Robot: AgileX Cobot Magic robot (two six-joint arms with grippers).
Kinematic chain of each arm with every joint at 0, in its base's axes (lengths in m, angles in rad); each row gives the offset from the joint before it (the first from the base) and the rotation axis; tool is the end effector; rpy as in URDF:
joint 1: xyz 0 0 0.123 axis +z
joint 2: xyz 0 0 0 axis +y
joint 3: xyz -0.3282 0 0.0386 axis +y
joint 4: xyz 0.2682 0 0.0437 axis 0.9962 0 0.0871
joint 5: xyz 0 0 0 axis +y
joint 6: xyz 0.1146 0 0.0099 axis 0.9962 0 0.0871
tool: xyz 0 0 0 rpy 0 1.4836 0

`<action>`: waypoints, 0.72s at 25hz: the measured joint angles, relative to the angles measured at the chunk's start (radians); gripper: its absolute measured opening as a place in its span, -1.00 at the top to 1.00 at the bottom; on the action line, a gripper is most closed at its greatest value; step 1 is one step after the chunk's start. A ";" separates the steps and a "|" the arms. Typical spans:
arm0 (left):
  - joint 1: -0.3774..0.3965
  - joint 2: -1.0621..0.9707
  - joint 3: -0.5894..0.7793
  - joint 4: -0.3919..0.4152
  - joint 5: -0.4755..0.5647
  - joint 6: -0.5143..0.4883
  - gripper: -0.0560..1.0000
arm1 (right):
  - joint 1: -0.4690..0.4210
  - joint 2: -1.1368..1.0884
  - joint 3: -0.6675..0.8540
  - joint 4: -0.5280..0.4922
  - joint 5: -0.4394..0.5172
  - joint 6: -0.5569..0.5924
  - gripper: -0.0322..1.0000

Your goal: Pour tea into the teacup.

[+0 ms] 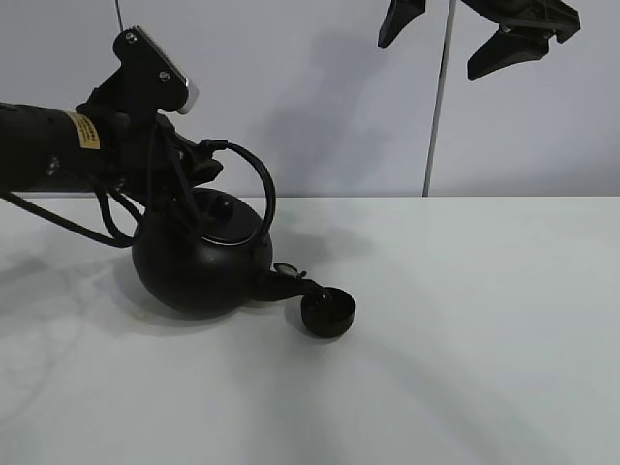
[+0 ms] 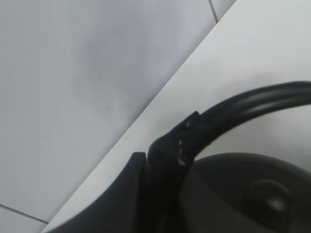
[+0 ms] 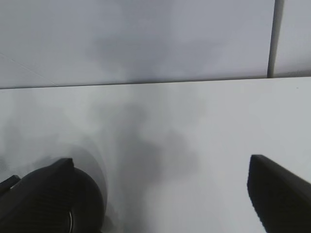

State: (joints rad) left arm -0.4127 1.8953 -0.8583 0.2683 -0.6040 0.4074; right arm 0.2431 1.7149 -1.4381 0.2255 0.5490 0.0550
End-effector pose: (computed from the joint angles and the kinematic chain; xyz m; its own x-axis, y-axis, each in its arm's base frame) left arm 0.3793 -0.1849 0.1727 0.0469 0.6152 -0.7870 0.6161 0.6023 0.5076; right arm 0.4243 0.1191 0.3350 -0.7050 0.0766 -0.7050 -0.1552 0.9534 0.2587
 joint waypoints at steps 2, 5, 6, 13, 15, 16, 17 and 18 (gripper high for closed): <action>0.000 0.000 0.000 0.000 0.000 0.001 0.71 | 0.000 0.000 0.000 0.000 0.000 0.000 -0.35; 0.000 0.000 0.000 0.000 0.000 -0.006 0.71 | 0.000 0.000 0.000 0.000 0.000 0.000 -0.35; 0.000 0.000 0.000 0.000 0.000 -0.021 0.71 | 0.000 0.000 0.000 0.000 0.000 0.000 -0.35; 0.000 0.000 0.000 0.000 -0.008 -0.153 0.71 | 0.000 0.000 0.000 0.000 0.000 0.000 -0.35; 0.000 0.000 0.000 -0.005 -0.028 -0.181 0.71 | 0.000 0.000 0.000 0.000 0.000 0.000 -0.35; 0.000 0.000 0.000 -0.016 -0.042 -0.189 0.71 | 0.000 0.000 0.000 0.000 0.000 0.000 -0.35; 0.000 0.000 0.000 -0.029 -0.057 -0.193 0.71 | 0.000 0.000 0.000 0.000 0.000 0.000 -0.35; 0.000 -0.001 0.000 -0.044 -0.071 -0.198 0.71 | 0.000 0.000 0.000 0.000 0.000 0.000 -0.35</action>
State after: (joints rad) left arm -0.4127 1.8944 -0.8583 0.2240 -0.6753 0.2096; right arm 0.2431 1.7149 -1.4381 0.2255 0.5490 0.0550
